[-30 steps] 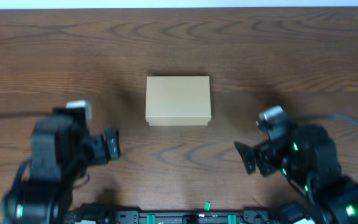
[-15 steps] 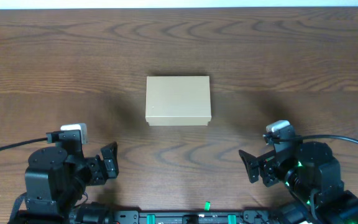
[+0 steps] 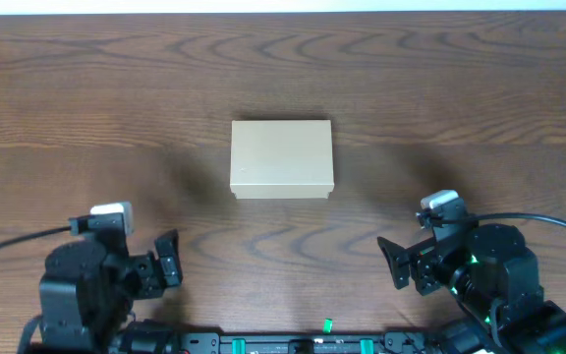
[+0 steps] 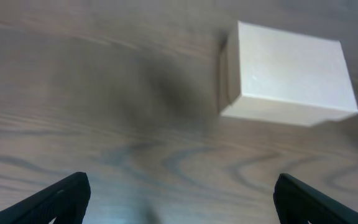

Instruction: Pack container

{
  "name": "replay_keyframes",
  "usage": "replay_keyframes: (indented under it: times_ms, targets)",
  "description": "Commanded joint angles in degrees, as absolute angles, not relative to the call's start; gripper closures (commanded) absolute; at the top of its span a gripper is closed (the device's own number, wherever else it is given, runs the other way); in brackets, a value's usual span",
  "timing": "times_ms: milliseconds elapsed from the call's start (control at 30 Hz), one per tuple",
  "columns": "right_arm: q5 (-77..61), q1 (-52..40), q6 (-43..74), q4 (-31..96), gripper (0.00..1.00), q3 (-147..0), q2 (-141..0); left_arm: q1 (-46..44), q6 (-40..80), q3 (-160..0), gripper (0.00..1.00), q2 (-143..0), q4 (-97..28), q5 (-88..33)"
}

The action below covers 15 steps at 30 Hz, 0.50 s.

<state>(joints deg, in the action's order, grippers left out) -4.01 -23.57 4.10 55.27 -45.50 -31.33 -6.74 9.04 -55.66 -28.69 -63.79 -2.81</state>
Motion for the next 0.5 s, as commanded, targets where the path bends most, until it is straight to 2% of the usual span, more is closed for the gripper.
replay_keyframes:
  times_ms: [0, 267, 467]
  targets:
    - [-3.4, -23.1, 4.9, 55.3, 0.01, -45.0, -31.1, -6.3, 3.7, -52.3, 0.05, -22.7, -62.5, 0.5]
    - [-3.4, -23.1, 4.9, 55.3, 0.01, -45.0, -31.1, -6.3, -10.5, -37.6, 0.05, -11.6, -54.0, -4.3]
    - [-3.4, -23.1, 4.9, 55.3, 0.01, -45.0, -31.1, -2.6, -11.6, -26.8, 0.05, -7.5, -49.1, -7.2]
